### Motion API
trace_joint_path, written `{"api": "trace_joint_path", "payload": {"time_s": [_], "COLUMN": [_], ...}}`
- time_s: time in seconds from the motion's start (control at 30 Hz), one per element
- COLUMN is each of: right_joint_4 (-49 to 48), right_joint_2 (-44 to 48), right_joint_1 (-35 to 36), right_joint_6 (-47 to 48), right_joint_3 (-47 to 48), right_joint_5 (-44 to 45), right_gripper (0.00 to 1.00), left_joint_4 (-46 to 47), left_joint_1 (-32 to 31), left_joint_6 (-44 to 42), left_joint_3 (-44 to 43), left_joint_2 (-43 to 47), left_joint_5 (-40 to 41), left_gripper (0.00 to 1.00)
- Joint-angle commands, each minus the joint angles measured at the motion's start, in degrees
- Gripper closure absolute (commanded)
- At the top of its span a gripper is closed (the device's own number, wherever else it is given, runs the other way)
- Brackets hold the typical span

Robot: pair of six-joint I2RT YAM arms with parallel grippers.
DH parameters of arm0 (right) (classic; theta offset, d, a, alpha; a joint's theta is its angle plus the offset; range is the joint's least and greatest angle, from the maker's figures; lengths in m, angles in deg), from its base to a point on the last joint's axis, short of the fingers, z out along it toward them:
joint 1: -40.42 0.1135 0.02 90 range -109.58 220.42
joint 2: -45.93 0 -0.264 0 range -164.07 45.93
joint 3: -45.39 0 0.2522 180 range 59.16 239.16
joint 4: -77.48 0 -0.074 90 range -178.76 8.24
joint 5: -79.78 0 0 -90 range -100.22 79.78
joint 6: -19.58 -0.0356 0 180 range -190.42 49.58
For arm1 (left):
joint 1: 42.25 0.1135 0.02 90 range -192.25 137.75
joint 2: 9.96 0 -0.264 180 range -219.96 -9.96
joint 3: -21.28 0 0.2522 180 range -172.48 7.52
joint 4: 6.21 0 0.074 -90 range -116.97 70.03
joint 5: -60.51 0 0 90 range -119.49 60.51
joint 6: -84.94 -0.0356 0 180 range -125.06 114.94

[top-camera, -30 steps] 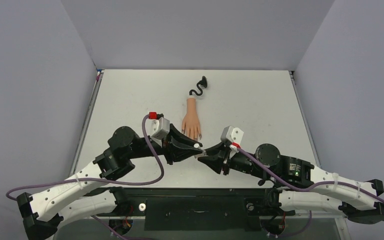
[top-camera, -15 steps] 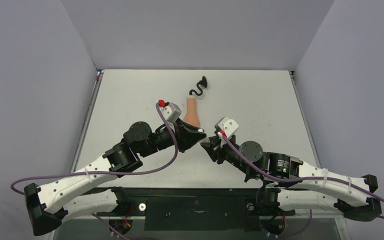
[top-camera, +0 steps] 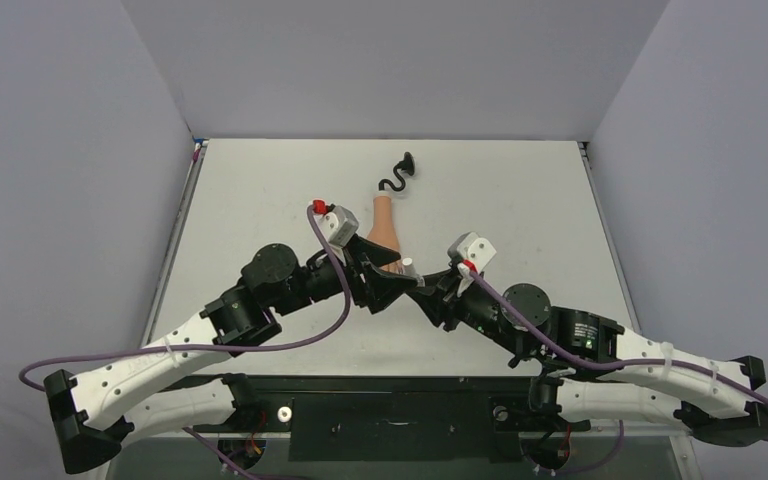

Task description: Paint the nails

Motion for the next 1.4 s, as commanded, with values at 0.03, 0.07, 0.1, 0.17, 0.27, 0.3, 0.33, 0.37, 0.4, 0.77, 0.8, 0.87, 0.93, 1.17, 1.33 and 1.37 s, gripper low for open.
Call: {"api": "trace_joint_path", "payload": {"time_s": [0.03, 0.07, 0.1, 0.17, 0.27, 0.3, 0.33, 0.37, 0.4, 0.77, 0.8, 0.87, 0.93, 1.17, 1.33, 1.37], "right_joint_4": [-3.3, -3.2, -3.0, -2.6, -2.5, -2.4, -2.3, -2.1, -2.1, -3.2, -2.9, -2.4, -2.3, -4.0, -5.3, -5.4], "right_joint_2": [2.8, 3.0, 3.3, 3.9, 5.3, 6.0, 6.3, 6.8, 7.0, 9.0, 8.7, 8.4, 8.2, 7.5, 7.2, 7.2], "right_joint_1": [0.0, -0.1, 0.0, -0.1, -0.1, -0.1, -0.1, 0.0, 0.0, 0.1, 0.0, 0.1, 0.1, 0.5, 0.5, 0.6], "right_joint_6": [-1.4, -1.5, -1.5, -1.5, -1.3, -1.3, -1.2, -1.2, -1.3, -0.5, -0.4, -0.2, -0.3, -0.5, -0.2, -0.2], "right_joint_3": [1.1, 1.1, 0.9, 0.5, -0.8, -1.0, -1.4, -1.6, -1.9, -2.9, -2.7, -2.1, -1.7, -1.8, -2.2, -2.2], "right_joint_5": [-4.1, -4.8, -5.2, -5.9, -9.2, -10.4, -12.9, -14.4, -16.8, -30.6, -31.0, -31.7, -32.4, -33.4, -33.3, -33.3], "right_gripper": [1.0, 1.0, 1.0, 1.0, 1.0, 1.0, 1.0, 1.0, 1.0, 1.0, 1.0, 1.0, 1.0, 1.0, 1.0, 1.0], "left_joint_4": [-1.1, -1.3, -1.6, -2.4, -3.2, -3.2, -2.6, -2.2, -1.3, 9.0, 10.0, 12.2, 14.1, 15.8, 14.5, 14.5], "left_joint_1": [0.0, 0.1, 0.1, 0.3, 0.8, 0.8, 0.9, 1.0, 1.1, 1.8, 1.8, 1.8, 1.7, 1.7, 1.7, 1.7], "left_joint_6": [-1.1, -1.3, -1.6, -1.8, -1.9, -1.9, -2.2, -2.3, -2.7, -2.9, -2.8, -2.2, -1.6, -0.8, -1.0, -1.1], "left_joint_3": [-3.9, -3.8, -3.8, -3.7, -3.8, -3.8, -3.6, -3.5, -3.2, 0.3, 0.5, 1.3, 1.9, 1.6, 1.5, 1.8], "left_joint_2": [1.7, 2.5, 2.9, 4.3, 6.5, 6.9, 7.7, 8.0, 8.5, 8.7, 8.6, 8.3, 7.9, 6.0, 5.6, 5.6], "left_joint_5": [-3.2, -3.5, -3.9, -4.5, -6.4, -7.8, -9.6, -10.8, -12.9, -29.3, -30.3, -31.2, -32.1, -34.7, -35.9, -36.3], "left_gripper": [0.29, 0.28, 0.27, 0.26, 0.26, 0.26, 0.27, 0.27, 0.27, 0.29, 0.3, 0.3, 0.3, 0.39, 0.44, 0.45]}}
